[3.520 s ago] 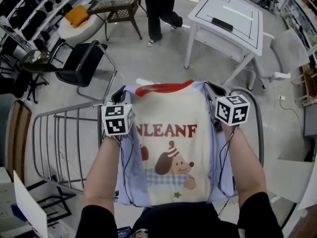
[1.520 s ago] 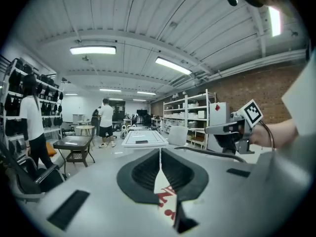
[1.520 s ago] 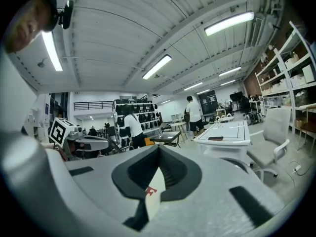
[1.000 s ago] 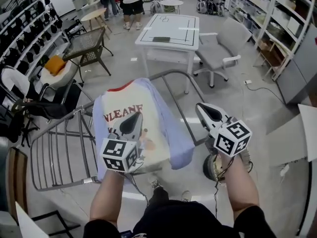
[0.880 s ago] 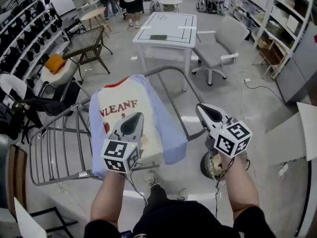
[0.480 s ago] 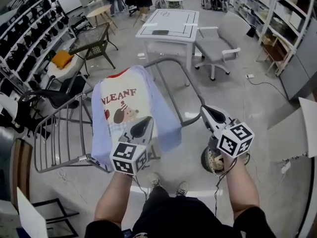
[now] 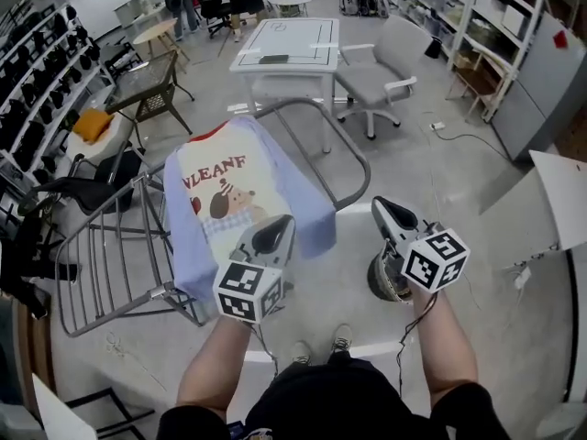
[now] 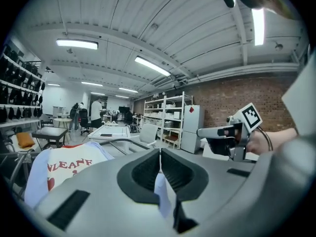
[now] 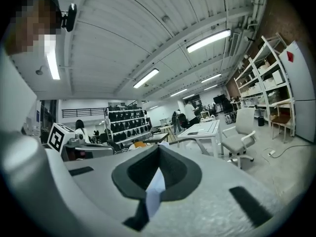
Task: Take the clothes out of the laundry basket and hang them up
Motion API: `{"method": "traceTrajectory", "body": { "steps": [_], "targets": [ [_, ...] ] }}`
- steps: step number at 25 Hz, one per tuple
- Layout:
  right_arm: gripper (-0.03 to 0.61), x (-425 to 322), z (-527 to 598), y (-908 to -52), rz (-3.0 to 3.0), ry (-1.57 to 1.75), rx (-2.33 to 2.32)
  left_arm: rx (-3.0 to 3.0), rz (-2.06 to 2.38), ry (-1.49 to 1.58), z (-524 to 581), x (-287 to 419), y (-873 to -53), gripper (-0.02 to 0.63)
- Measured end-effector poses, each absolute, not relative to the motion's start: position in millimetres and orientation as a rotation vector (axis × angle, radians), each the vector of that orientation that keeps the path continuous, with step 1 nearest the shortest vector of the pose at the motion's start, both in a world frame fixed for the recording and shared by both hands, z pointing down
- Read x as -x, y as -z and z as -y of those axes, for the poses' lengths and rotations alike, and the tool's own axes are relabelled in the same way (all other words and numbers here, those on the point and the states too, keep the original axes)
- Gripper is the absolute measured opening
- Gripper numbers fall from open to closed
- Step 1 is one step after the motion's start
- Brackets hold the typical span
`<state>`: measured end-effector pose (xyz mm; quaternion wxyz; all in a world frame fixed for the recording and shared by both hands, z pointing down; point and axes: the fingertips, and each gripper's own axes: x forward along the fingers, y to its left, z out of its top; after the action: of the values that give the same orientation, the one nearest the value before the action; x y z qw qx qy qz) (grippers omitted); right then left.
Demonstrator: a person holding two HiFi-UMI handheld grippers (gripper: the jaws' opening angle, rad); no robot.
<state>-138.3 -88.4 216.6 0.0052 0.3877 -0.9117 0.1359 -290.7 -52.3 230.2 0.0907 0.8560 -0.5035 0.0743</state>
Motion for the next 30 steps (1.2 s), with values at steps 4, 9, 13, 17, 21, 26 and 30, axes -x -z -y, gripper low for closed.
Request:
{"method": "traceTrajectory", "body": {
  "steps": [4,9,13,17,21,26,30],
  "targets": [
    [0.005,141.6,56.7,-216.3,2.813,-0.423,-1.325,-2.611,1.389,-0.221,31.7,292.6,-232.7,0.012],
    [0.005,120.5,17.1,-219.5,2.729,-0.41,-1.478,-2.689,1.221,-0.212,12.8,268.6,-241.4,0.012],
    [0.005,80.4,-10.6,-223.4,2.637,-0.403,-1.628,-2.732,1.077,-0.193,2.5,234.6,-249.6,0.012],
    [0.005,35.8,-31.1,-220.3,2.558,-0.396,-1.755,-2.768,0.957,-0.19,-5.1,194.1,-252.3,0.012],
    [0.005,-7.9,-49.7,-221.9,2.501,-0.415,-1.853,-2.794,0.867,-0.203,-13.1,151.7,-253.7,0.012],
    [0.005,-58.6,-65.0,-234.0,2.479,-0.451,-1.902,-2.801,0.816,-0.238,-21.5,97.9,-263.6,0.012],
    [0.005,-104.4,-73.5,-243.3,2.494,-0.483,-1.89,-2.795,0.826,-0.272,-32.0,50.8,-271.3,0.012]
  ]
}}
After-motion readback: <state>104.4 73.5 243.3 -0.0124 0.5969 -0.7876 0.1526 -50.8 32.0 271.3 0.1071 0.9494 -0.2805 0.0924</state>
